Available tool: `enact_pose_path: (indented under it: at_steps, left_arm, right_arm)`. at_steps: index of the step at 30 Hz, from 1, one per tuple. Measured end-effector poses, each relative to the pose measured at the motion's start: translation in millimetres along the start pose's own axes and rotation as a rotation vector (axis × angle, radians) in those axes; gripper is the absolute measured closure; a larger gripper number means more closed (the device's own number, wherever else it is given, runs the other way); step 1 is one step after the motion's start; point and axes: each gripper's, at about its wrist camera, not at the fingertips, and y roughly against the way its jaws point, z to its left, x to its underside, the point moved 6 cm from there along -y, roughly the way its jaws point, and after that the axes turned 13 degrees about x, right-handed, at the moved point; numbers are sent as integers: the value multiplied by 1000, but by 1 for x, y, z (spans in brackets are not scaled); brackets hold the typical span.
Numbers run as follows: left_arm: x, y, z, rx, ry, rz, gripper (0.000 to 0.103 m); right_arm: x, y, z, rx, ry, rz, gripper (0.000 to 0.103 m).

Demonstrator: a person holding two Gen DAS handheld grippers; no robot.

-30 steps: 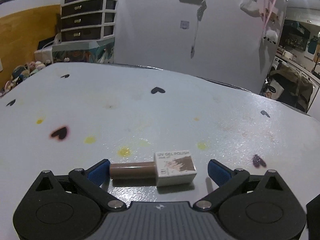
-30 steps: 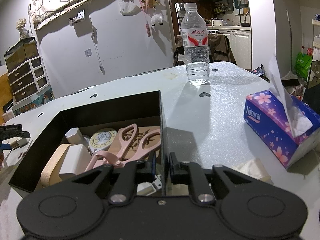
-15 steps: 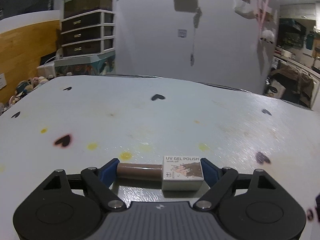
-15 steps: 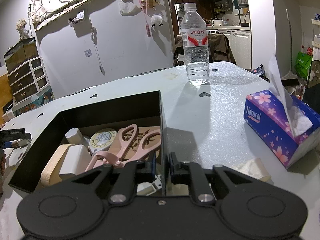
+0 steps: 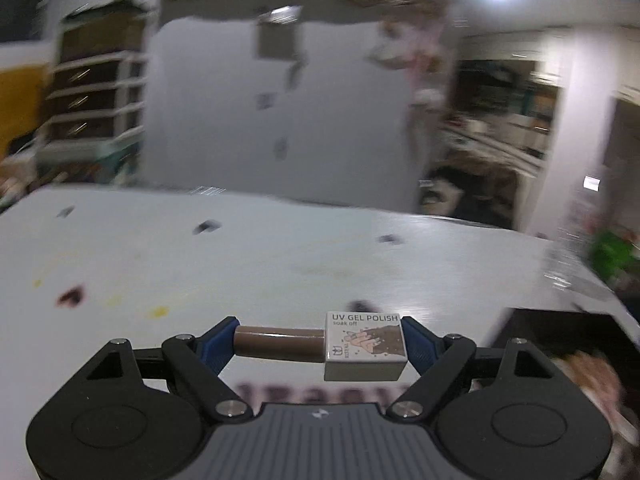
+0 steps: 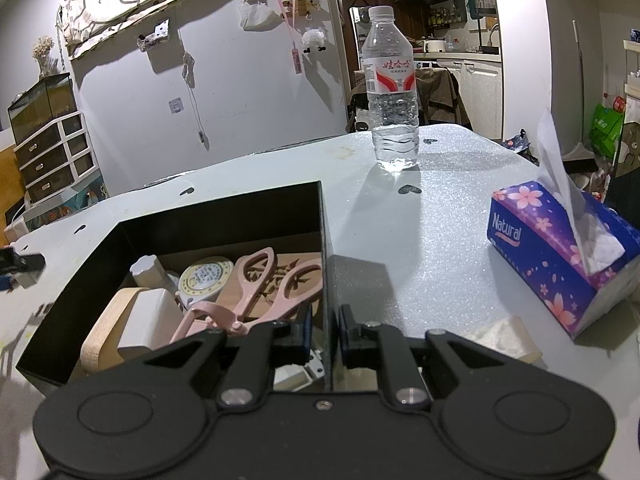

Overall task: Organize rigid objects
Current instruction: 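Carry the UV gel polish bottle with the left gripper into the box and release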

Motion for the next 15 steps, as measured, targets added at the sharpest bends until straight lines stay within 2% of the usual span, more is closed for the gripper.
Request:
enact_pose_path:
  at_steps: [4, 10, 12, 15]
  left_arm:
    - [-11, 11, -38, 182, -180, 35, 18]
    - [-22, 25, -90, 379, -417, 92, 18]
    - [-23, 26, -101, 432, -406, 122, 18]
    - [-21, 20, -112, 499, -303, 194, 18]
  right_arm:
    - [0, 0, 0, 0, 0, 0, 88]
    - [0, 1, 1, 0, -5, -1, 88]
    - [0, 1, 1, 0, -7, -1, 88]
    - [0, 2, 2, 2, -8, -1, 88]
